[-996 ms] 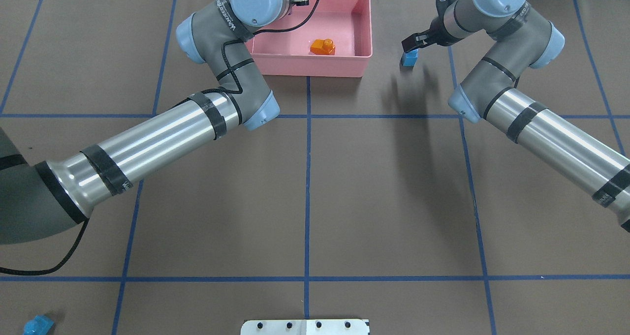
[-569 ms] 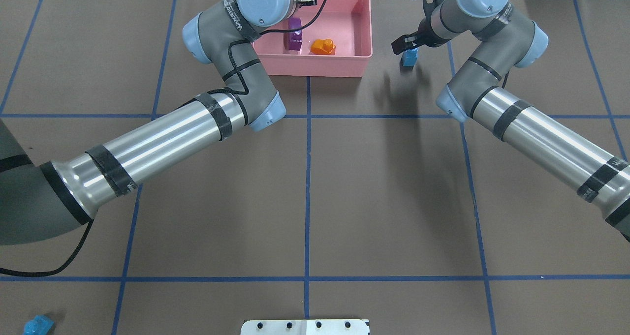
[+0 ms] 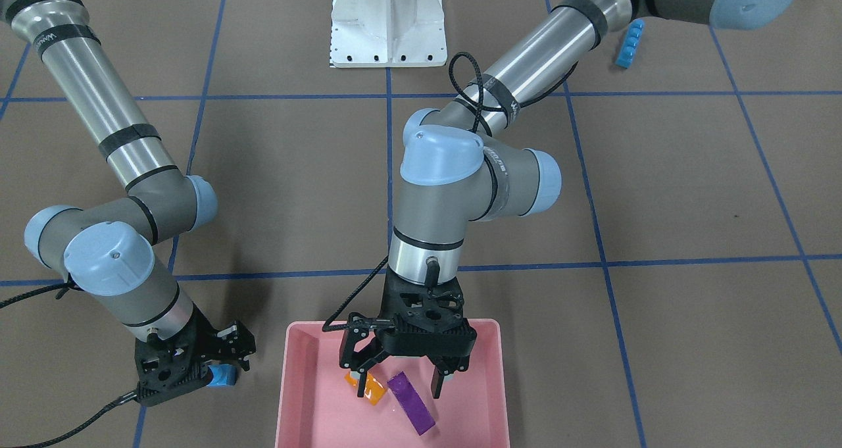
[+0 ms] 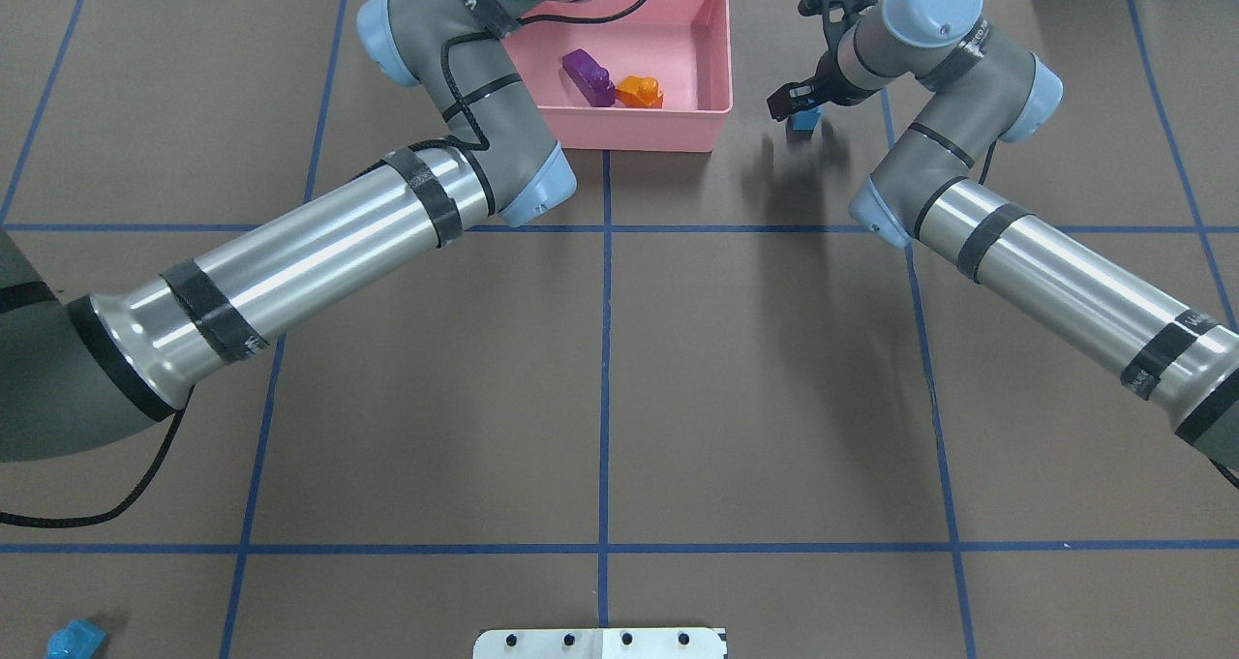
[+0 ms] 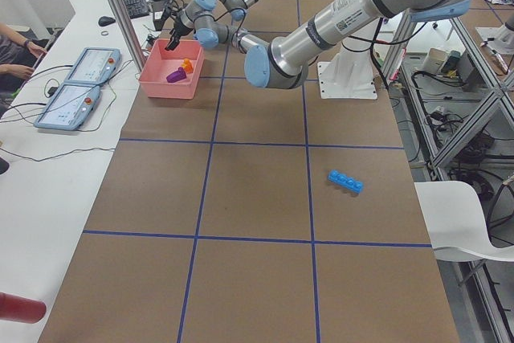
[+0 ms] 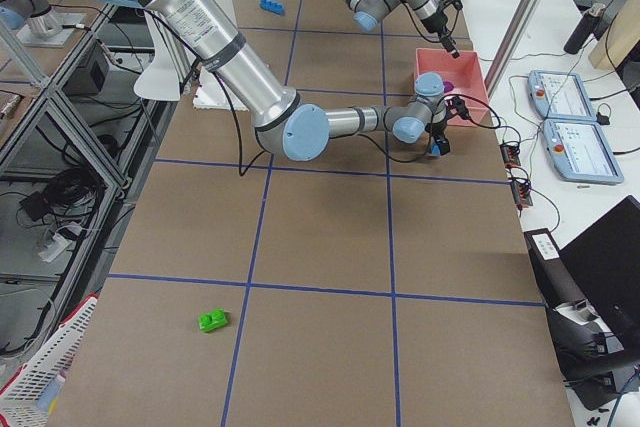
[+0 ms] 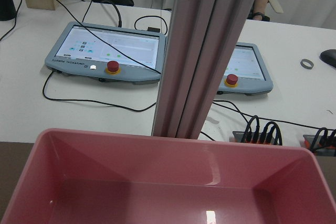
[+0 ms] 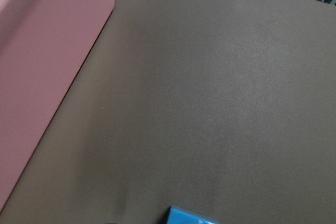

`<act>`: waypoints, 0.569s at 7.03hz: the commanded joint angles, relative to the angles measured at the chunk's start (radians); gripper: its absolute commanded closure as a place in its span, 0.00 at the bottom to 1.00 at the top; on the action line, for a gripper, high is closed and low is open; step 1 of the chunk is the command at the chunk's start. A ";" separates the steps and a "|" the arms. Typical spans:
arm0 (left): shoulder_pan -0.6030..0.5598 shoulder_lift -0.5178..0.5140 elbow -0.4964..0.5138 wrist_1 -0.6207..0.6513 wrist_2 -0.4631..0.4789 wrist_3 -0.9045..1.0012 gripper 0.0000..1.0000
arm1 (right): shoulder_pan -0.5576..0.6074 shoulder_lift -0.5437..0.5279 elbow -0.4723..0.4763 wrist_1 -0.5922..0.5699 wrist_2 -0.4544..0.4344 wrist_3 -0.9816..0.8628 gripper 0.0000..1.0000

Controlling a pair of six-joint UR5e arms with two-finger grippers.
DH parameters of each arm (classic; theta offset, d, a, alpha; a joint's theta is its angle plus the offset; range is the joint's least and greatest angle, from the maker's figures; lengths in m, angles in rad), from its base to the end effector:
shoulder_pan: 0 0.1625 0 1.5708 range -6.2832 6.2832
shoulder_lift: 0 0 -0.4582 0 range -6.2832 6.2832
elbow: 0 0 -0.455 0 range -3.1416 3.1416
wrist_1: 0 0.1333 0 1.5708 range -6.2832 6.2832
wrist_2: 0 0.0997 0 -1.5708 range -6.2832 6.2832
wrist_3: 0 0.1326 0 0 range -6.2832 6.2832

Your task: Put all blocks into box

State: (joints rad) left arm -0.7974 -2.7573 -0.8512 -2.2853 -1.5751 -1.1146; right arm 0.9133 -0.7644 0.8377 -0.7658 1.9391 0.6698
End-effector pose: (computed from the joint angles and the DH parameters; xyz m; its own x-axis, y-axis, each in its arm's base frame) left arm 0.5977 -0.8023 0.0876 0.5521 0.0651 -0.8312 0.5230 0.7493 0.4061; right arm -0.5088 -0.7990 0.4485 0.6884 -0.3052 0.6580 -0.0474 0.8863 0.4607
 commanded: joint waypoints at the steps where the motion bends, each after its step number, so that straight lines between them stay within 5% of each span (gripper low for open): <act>1: -0.051 0.027 -0.163 0.230 -0.201 0.031 0.00 | -0.002 0.000 -0.003 0.000 0.000 0.001 0.17; 3: -0.072 0.289 -0.460 0.237 -0.245 0.100 0.00 | -0.001 0.004 -0.003 0.000 0.000 0.005 0.65; 4: -0.109 0.412 -0.580 0.239 -0.305 0.137 0.00 | -0.001 0.005 -0.003 0.000 0.000 0.005 0.98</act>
State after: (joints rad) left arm -0.8712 -2.4964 -1.2739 -2.0541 -1.8182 -1.0245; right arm 0.9121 -0.7615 0.8345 -0.7655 1.9389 0.6744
